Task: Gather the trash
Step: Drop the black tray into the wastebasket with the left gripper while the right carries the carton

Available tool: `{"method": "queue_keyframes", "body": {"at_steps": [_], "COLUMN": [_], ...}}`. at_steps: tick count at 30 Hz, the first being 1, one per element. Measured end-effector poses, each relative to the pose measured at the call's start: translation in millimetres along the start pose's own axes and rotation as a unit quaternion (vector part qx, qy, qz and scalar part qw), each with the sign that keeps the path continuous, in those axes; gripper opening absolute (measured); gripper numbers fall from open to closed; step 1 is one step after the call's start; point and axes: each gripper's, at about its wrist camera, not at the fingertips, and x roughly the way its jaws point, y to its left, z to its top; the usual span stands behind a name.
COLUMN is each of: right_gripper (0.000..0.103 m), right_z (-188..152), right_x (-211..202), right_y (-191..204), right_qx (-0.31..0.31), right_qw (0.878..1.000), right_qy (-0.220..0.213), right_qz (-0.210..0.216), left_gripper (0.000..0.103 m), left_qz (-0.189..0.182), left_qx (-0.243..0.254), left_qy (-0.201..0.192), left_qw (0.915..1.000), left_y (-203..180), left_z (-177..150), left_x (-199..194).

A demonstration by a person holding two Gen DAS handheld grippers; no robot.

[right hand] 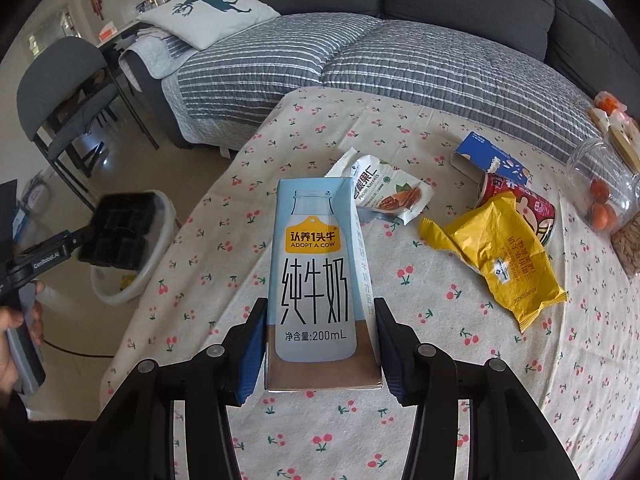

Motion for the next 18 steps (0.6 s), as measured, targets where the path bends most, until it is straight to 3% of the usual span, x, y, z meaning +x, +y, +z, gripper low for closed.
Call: {"method": "queue_keyframes", "body": {"at_steps": [5, 10, 18], "right_gripper": [0.051, 0.051, 0.051], "right_z": [0.2, 1.7, 13.3], "right_x": [-5.2, -4.1, 25.6], "right_y": [21.0, 53.1, 129.5], "right_qx": [-0.010, -0.019, -0.060], "right_qw": [1.000, 0.999, 0.995], "right_qy": [-0.007, -0.005, 0.020], "right_qz": [0.012, 0.034, 0.077], "left_gripper": [0.098, 0.099, 0.101], "left_qz": [0.002, 0.013, 0.008], "left_qx": [-0.008, -0.012, -0.005], "left_qy": [0.007, 0.029, 0.031], "left_qw": [0.9999, 0.9994, 0.9995], "left_y": [8.6, 26.5, 55.6], "left_z": [-2.0, -10.4, -26.0], "left_x": [-9.4, -15.9, -24.1]}}
